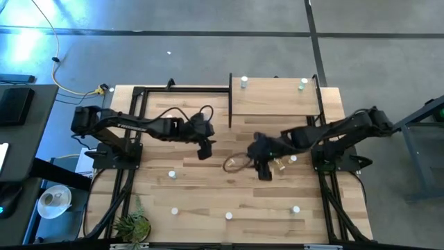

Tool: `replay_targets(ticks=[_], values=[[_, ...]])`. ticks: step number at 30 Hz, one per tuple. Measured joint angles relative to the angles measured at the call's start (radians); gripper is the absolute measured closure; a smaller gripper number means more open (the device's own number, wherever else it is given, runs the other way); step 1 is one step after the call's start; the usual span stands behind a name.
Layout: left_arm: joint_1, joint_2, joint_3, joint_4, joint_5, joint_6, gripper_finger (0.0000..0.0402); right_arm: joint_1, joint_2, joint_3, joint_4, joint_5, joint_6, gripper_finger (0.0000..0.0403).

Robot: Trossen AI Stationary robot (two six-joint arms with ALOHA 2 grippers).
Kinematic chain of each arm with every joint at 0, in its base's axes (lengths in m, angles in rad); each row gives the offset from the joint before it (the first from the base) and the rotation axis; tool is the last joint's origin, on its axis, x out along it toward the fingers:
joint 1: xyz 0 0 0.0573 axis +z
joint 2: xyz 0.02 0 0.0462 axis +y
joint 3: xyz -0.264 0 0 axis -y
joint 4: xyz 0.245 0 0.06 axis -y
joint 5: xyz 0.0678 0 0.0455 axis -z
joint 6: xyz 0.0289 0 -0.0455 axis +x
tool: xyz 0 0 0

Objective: Pick and place medicine bottles onto shelf by color
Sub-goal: Put the right pink medicine bottle on the shelf

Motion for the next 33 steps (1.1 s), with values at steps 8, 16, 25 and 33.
replay_targets(ticks=[8,16,25,33], values=[[-0.085,-0.075,0.000,-0.097,-0.090,-0.071,0.0227,0.127,0.075,0.000,0.141,0.000,-0.003,0.0194],[-0.157,-0.104,0.000,-0.149,-0.090,-0.139,0.0227,0.215,0.162,0.000,0.310,0.000,-0.003,0.0194],[-0.221,-0.107,0.000,-0.172,-0.090,-0.201,0.0227,0.289,0.285,0.000,0.528,0.000,-0.039,0.0194],[-0.258,-0.107,0.000,-0.194,-0.090,-0.251,0.0227,0.316,0.392,0.000,0.665,0.001,-0.038,0.0194]])
